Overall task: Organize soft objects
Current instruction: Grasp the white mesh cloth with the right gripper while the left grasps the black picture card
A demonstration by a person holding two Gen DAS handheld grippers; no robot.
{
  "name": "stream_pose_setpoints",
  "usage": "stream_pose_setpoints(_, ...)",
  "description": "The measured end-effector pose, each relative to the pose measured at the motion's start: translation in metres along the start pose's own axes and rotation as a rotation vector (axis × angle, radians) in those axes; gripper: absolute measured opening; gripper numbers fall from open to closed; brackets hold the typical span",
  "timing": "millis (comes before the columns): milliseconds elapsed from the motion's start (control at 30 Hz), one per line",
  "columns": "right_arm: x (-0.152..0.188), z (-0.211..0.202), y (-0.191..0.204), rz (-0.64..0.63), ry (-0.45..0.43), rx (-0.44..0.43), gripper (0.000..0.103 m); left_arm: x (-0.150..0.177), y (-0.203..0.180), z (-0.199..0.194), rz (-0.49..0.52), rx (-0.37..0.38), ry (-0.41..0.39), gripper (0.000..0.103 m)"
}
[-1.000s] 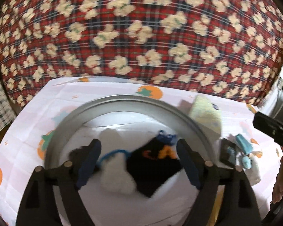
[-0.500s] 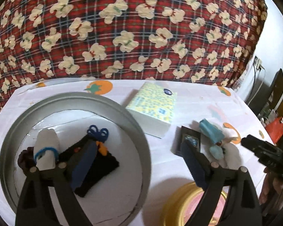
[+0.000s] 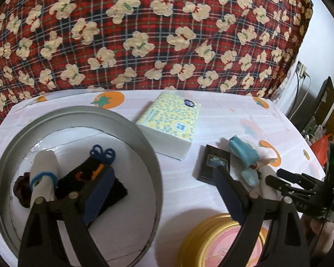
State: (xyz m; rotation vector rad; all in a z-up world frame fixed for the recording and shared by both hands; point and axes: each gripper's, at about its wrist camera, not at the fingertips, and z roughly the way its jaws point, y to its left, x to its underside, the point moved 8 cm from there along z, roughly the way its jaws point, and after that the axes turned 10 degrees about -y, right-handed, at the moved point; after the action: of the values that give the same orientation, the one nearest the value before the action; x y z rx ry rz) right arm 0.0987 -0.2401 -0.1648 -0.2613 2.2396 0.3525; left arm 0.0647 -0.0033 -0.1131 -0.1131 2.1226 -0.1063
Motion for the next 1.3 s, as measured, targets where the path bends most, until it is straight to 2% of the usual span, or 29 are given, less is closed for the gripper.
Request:
stream_pose_setpoints(200,0.01,0.01,0.006,-0.034,0.034,-0.012,0.057,-0.003,-0.003,0.003,0.007,0.001,0.005,0.092)
stream_pose_setpoints(300,0.012,0.01,0.009,-0.062,0.029,-0.012,0.046,-0.004,-0.005,0.005,0.007,0.006,0.007,0.092)
stream_pose_setpoints(367,0.013,0.009,0.008,-0.074,0.024,-0.011,0.03,-0.005,-0.009,0.009,0.013,0.015,0.013,0.092)
stream_pose_setpoints(533,0.014,0.006,0.007,-0.052,0.016,-0.05,0.018,-0.008,-0.03,0.015,0.057,0.053,0.036,0.092)
stream_pose_setpoints(633,0.012,0.002,0.006,-0.036,-0.008,-0.064,0.017,-0.011,-0.043,0.02,0.082,0.089,0.065,0.092)
stream_pose_setpoints(867,0.001,-0.013,0.002,-0.024,-0.094,-0.063,0.017,-0.018,-0.069,0.037,0.167,0.119,0.145,0.092)
stream_pose_setpoints(1067,-0.021,-0.021,-0.008,-0.022,-0.165,-0.045,0.017,-0.004,-0.098,0.058,0.279,0.145,0.267,0.084)
stream_pose_setpoints(1167,-0.025,-0.019,-0.011,-0.01,-0.181,-0.055,0.017,0.003,-0.111,0.066,0.35,0.157,0.323,0.084)
stream_pose_setpoints(1300,-0.025,-0.016,-0.011,0.005,-0.193,-0.08,0.017,0.012,-0.119,0.08,0.392,0.182,0.416,0.084)
